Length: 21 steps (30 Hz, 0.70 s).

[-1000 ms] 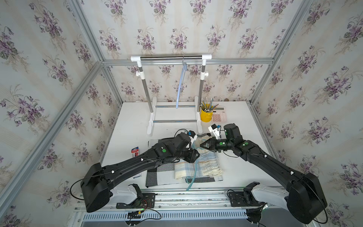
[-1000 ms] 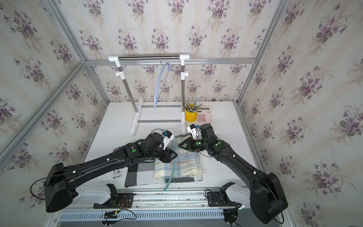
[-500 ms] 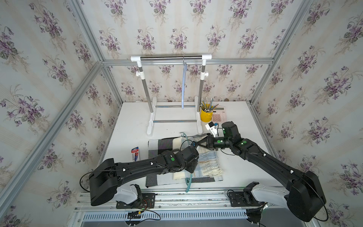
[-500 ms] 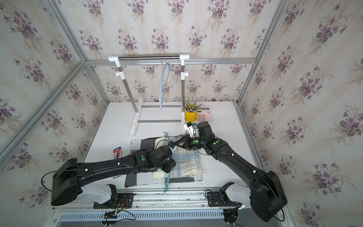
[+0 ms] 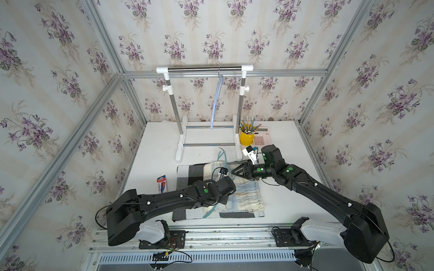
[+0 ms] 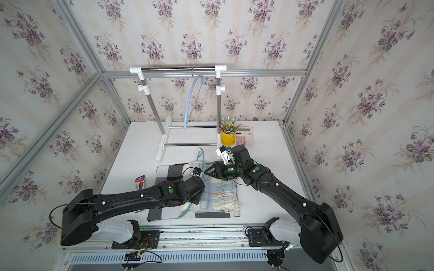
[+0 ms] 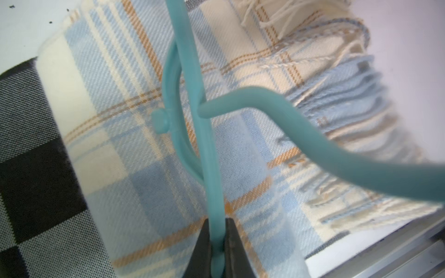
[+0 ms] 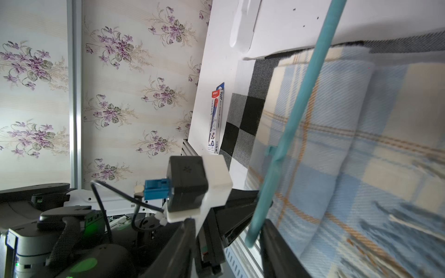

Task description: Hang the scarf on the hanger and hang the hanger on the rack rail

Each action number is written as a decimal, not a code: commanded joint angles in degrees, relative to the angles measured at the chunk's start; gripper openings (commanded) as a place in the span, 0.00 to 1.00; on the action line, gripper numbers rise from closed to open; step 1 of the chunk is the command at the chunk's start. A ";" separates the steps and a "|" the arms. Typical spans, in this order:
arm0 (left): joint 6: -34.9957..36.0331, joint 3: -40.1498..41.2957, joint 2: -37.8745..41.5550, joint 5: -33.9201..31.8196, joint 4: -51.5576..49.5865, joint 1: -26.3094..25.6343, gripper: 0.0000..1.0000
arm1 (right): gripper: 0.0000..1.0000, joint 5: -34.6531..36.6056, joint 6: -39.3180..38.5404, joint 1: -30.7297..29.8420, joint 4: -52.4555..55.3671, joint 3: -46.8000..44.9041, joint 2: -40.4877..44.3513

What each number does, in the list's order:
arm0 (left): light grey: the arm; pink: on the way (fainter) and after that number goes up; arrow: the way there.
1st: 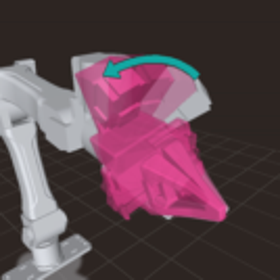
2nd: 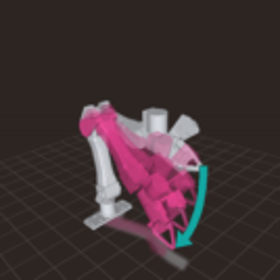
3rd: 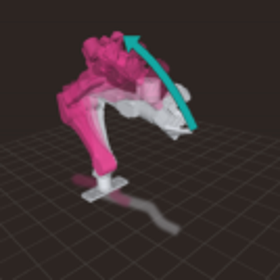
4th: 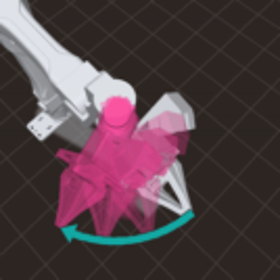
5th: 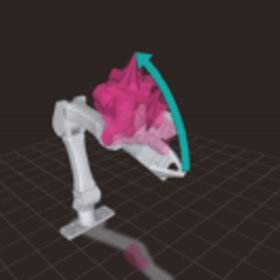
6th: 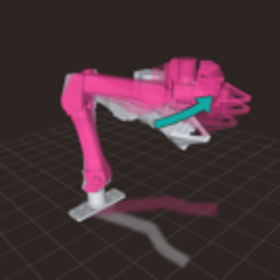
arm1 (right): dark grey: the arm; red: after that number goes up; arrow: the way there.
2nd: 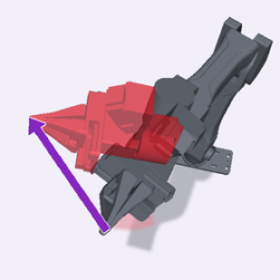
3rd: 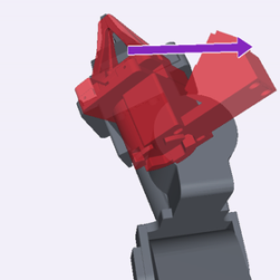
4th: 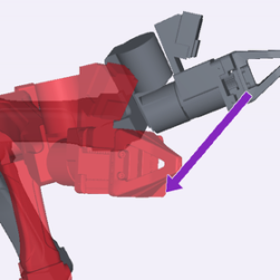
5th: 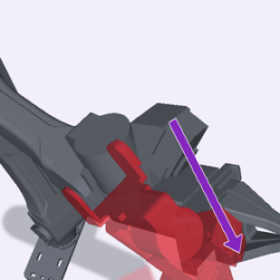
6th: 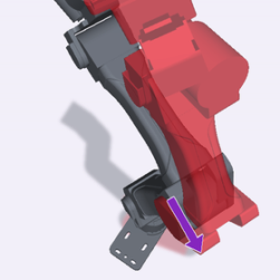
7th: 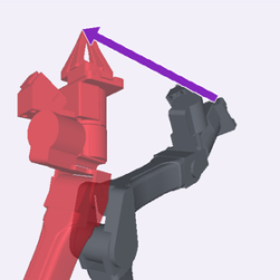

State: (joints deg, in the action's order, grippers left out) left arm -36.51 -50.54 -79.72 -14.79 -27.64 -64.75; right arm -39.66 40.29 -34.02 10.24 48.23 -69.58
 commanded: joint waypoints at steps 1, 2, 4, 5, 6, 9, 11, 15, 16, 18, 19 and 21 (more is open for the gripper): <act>-1.29 0.79 1.16 -0.91 0.66 0.01 0.00 | 0.53 3.75 -2.86 1.81 -3.17 -1.46 1.00; -2.01 1.26 1.93 -1.02 1.60 0.06 0.00 | 0.53 4.09 -2.85 2.30 -4.05 -2.44 0.98; -2.94 3.15 4.22 0.04 4.67 0.07 0.00 | 0.53 4.20 -2.79 4.93 -5.46 -4.44 0.54; -3.25 4.00 5.45 0.74 6.13 0.13 0.00 | 0.54 4.30 -2.46 5.42 -6.36 -5.29 0.38; -3.39 5.16 6.65 1.76 7.75 0.23 0.00 | 0.54 4.26 -2.00 5.65 -7.54 -6.06 0.29; -4.49 8.58 10.64 4.59 11.90 0.73 0.00 | 0.56 3.46 -1.20 5.72 -10.72 -7.58 -0.58; -5.62 11.38 13.19 6.07 14.69 1.40 0.00 | 0.57 2.35 -1.07 5.72 -12.41 -7.96 -1.97; -7.27 16.71 17.23 8.70 20.57 3.54 0.00 | 0.58 -1.25 0.04 5.59 -17.44 -9.75 -7.33; -7.62 17.37 17.78 9.31 21.01 4.13 0.00 | 0.58 -1.66 0.43 5.44 -18.81 -10.27 -8.68; -7.94 18.17 18.76 10.16 21.52 5.12 0.00 | 0.58 -2.14 1.02 4.35 -21.78 -11.06 -11.47; -8.06 18.45 19.07 10.52 21.61 5.42 0.00 | 0.59 -2.78 1.32 3.77 -23.34 -11.21 -12.98; -8.22 18.78 19.69 10.89 21.42 5.91 0.00 | 0.60 -5.24 2.86 0.64 -26.78 -11.24 -16.22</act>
State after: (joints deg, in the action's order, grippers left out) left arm -43.77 -32.08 -60.75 -5.45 -9.54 -59.40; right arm -40.91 41.04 -30.94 -9.06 37.04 -83.68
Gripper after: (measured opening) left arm 0.105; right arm 0.598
